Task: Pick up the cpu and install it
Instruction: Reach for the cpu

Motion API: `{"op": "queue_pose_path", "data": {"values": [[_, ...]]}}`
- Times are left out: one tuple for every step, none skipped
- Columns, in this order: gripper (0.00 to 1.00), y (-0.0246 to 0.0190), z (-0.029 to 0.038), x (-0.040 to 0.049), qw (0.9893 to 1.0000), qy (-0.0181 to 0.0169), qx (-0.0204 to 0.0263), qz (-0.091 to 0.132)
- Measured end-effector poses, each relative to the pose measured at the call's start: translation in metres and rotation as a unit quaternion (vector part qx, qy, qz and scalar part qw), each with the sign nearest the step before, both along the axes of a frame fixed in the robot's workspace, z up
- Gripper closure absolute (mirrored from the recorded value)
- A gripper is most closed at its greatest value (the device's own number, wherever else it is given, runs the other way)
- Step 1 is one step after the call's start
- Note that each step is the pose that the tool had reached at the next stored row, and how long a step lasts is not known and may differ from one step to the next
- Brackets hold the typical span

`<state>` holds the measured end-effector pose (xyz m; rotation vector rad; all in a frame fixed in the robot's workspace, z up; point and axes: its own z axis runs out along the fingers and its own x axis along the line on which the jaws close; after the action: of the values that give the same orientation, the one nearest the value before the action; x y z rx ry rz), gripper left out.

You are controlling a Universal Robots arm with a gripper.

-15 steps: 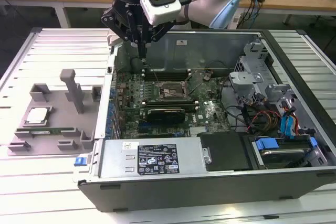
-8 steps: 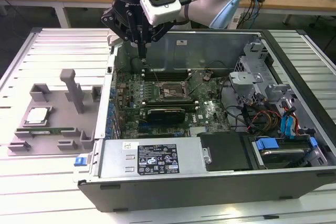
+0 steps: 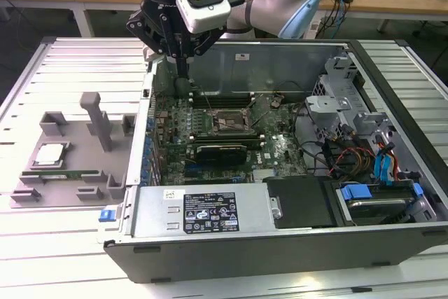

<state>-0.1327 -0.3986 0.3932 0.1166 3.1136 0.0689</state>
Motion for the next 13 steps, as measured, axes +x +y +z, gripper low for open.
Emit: {"op": "queue_pose_path", "data": {"values": [[0.89,0.0000,0.0000,-0.0007,1.0000,0.0000,0.0000,0.000],[0.89,0.0002,0.0000,-0.0018,1.0000,0.0000,0.0000,0.000],[0.89,0.0002,0.0000,-0.0022,1.0000,0.0000,0.0000,0.000],[0.89,0.0002,0.0001,-0.0026,1.0000,0.0000,0.0000,0.000],[0.89,0.0004,0.0000,-0.0037,1.0000,0.0000,0.0000,0.000],[0.89,0.0007,0.0000,-0.0061,1.0000,0.0000,0.0000,0.000],[0.89,0.0009,0.0000,-0.0076,1.0000,0.0000,0.0000,0.000],[0.89,0.0011,0.0000,-0.0101,1.0000,0.0000,0.0000,0.000],[0.89,0.0012,0.0000,-0.0109,1.0000,0.0000,0.0000,0.000],[0.89,0.0013,0.0000,-0.0117,1.0000,0.0000,0.0000,0.000],[0.89,0.0013,0.0000,-0.0129,1.0000,0.0000,0.0000,0.000],[0.89,0.0013,0.0000,-0.0142,1.0000,0.0000,0.0000,0.000],[0.89,0.0013,0.0000,-0.0149,1.0000,0.0000,0.0000,0.000]]}}
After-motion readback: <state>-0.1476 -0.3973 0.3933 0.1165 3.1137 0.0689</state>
